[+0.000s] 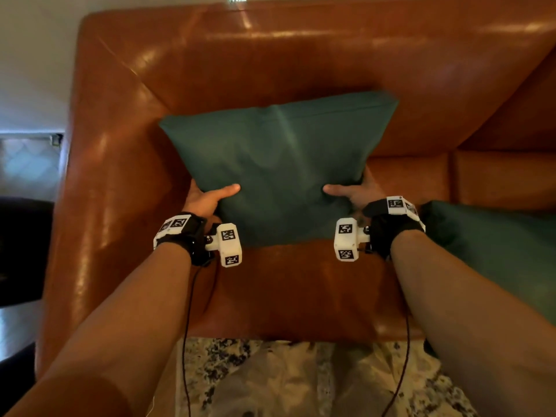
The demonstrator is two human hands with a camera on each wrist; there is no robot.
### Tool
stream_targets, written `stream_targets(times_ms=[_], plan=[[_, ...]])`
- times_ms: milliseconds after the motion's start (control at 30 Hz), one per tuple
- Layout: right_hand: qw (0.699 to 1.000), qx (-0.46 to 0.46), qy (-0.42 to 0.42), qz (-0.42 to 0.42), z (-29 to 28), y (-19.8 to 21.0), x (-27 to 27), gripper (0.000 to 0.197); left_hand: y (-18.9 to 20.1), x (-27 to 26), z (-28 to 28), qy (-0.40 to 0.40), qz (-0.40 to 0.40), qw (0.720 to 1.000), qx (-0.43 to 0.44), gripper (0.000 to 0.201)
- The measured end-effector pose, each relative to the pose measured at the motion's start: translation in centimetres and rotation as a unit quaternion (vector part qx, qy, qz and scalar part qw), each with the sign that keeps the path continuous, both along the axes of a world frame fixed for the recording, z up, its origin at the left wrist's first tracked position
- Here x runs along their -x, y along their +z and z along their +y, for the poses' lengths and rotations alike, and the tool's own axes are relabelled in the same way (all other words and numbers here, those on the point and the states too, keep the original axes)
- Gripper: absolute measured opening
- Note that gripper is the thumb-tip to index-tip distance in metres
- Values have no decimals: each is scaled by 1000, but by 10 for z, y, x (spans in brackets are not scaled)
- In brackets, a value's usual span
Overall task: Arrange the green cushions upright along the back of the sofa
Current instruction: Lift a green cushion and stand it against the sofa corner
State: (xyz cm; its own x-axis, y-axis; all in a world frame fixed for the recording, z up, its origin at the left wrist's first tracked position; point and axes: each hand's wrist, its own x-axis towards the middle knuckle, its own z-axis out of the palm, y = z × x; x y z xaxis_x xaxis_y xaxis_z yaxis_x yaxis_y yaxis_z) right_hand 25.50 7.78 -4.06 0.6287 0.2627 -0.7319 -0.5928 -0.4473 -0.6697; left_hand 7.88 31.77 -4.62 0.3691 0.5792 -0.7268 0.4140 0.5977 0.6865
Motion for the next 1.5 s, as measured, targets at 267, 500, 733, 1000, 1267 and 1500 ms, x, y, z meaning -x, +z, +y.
stream_targets(times_ms=[267, 500, 733, 1000, 1267, 1500], plan=[[997, 0, 2, -83, -17, 0, 18, 94, -10, 11, -7, -19, -13, 999, -35, 67], [994, 12, 14, -108, 0, -11, -2, 98, -7, -13, 16, -63, 14, 997, -37, 75], [992, 14, -4, -128, 2, -25, 2, 103, -6, -17, 20, -80, 33, 995, -48, 76], [990, 50, 31, -131, -17, -19, 5, 126, -1, 4, -17, -68, 57, 990, -107, 77], [992, 68, 66, -85, -68, 8, 9, 107, 12, 11, -103, -41, 111, 991, -60, 82], [992, 105, 46, -46, -228, -4, -2, 50, -12, -11, -259, -299, 177, 936, -56, 40]])
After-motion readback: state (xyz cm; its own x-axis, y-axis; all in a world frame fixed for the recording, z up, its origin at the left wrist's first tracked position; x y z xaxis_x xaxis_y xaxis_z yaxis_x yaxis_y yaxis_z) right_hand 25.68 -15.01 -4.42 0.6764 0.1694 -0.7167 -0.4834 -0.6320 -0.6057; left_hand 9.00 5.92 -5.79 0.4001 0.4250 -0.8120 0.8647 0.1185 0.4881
